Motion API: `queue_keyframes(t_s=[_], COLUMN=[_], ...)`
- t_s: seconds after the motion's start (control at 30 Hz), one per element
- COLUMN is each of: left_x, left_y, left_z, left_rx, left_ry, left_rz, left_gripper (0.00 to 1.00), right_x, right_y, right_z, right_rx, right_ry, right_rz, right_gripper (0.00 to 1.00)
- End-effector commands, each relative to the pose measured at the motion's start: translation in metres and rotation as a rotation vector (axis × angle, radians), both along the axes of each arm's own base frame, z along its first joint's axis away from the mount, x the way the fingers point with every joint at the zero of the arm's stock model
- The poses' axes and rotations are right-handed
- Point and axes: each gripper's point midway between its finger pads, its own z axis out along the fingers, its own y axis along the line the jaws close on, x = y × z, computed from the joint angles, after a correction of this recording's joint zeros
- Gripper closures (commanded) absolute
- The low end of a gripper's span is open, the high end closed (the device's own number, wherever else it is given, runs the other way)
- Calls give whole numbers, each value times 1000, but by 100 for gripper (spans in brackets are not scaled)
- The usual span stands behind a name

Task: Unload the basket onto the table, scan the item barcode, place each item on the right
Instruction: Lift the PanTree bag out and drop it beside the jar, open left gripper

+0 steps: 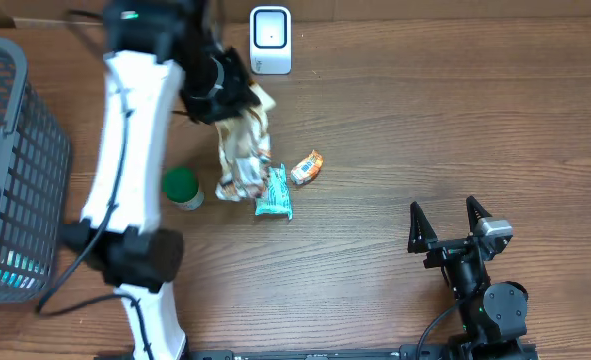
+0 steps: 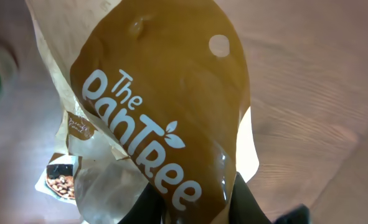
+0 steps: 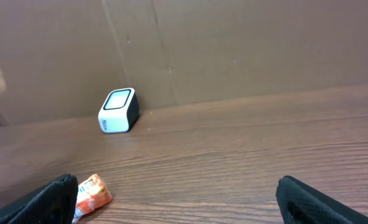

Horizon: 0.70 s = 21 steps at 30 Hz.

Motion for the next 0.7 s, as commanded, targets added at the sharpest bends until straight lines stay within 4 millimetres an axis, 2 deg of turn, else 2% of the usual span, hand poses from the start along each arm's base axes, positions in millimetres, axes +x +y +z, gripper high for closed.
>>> queue_keyframes(t_s=[0.0, 0.13, 0.23, 0.33, 0.43, 0.53, 0.57, 0.6, 0.63, 0.67], left_x=[4, 9, 8, 5, 5, 5, 5, 4, 3, 1], left_y=[-10, -23, -26, -23, -20, -21, -21, -21, -21, -20], left_z=[-46, -91, -120, -135, -139, -139, -139, -139, -139, -138], left_rx=[34, 56, 98, 140, 158, 151, 149, 149, 148, 149], left_ry=[157, 255, 315, 334, 319, 299, 292, 288, 284, 286], left_rz=[133, 163, 152, 105, 43, -21, -45, -64, -91, -119], left_gripper=[96, 96, 96, 94, 88, 72, 63, 46, 24, 12], right_x=[0, 0, 0, 0, 0, 0, 0, 0, 0, 0], right_y=[0, 0, 0, 0, 0, 0, 0, 0, 0, 0], right_z=[-3, -3, -3, -3, -3, -3, -3, -3, -3, -3], right_rx=[-4, -4, -4, -4, -4, -4, -4, -4, -4, -4], right_ry=[-1, -1, -1, -1, -1, -1, -1, -1, -1, -1], right_rz=[0, 0, 0, 0, 0, 0, 0, 0, 0, 0], right_gripper=[0, 0, 0, 0, 0, 0, 0, 0, 0, 0])
